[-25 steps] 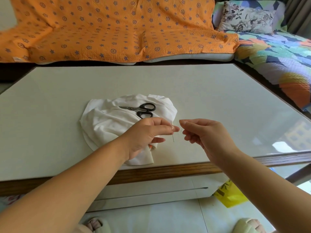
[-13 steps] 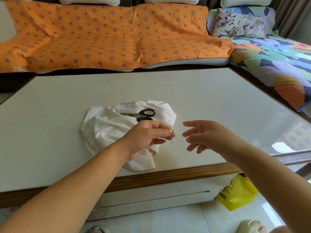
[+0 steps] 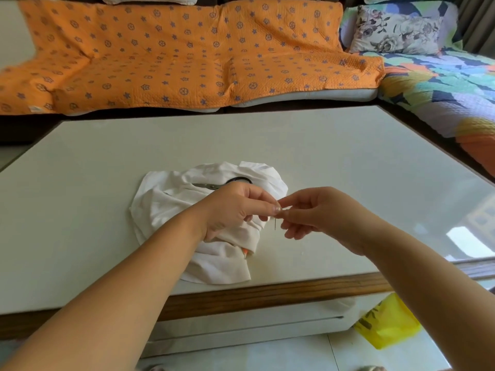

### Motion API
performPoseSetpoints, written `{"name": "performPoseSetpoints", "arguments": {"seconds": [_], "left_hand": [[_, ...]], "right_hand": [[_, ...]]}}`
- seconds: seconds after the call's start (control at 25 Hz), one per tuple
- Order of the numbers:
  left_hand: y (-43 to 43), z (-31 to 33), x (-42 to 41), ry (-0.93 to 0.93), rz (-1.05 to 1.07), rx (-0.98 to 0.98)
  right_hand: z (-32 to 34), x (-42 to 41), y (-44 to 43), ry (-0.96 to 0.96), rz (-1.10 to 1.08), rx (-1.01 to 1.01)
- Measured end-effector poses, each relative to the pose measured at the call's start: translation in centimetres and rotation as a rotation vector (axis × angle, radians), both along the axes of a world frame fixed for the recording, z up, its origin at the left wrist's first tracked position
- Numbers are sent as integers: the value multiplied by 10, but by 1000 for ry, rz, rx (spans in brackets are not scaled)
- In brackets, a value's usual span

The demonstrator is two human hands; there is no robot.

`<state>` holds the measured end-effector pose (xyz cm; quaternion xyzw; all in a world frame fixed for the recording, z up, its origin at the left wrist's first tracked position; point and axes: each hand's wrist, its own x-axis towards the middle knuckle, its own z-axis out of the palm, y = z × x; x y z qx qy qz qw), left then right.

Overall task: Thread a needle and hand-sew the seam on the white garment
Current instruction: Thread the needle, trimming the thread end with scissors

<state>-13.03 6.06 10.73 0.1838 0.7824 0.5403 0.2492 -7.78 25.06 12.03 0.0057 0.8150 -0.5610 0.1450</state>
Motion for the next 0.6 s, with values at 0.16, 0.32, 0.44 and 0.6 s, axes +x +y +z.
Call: {"name": "performPoseSetpoints", "arguments": {"seconds": [0.16, 0.32, 0.44, 0.6], "left_hand": [[-6, 5, -5, 39, 41, 20], [-8, 8, -10, 30, 112, 77], [-7, 7, -10, -47, 151, 207], [0, 15, -1, -121, 222, 351]], "right_hand": [[1, -7, -1, 156, -96, 164], [3, -16, 0, 240, -196, 49], [4, -23, -1, 219, -238, -156], [15, -29, -6, 170, -257, -378]]}}
